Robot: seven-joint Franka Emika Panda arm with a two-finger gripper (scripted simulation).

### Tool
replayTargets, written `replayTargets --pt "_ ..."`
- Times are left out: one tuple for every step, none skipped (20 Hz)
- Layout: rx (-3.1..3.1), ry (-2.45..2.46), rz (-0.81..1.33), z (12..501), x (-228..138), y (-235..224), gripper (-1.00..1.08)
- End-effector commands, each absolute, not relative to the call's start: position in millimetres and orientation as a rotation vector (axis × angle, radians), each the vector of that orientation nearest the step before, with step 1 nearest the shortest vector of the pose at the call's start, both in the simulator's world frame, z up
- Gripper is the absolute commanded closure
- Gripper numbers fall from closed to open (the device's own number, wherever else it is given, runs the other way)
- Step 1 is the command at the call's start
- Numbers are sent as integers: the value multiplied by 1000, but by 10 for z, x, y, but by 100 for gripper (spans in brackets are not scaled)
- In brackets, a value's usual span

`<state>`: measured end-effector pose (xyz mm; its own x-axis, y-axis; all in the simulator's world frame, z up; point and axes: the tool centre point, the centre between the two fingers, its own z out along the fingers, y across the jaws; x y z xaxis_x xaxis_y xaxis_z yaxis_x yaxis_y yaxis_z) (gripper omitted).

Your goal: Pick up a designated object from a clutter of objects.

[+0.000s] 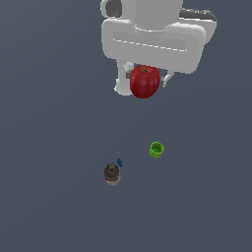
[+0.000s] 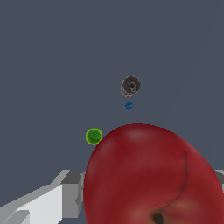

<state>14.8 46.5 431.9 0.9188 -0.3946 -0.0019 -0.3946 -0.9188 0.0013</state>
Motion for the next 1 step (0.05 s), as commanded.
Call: replayTargets --pt "3077 -633 0 4332 152 465 108"
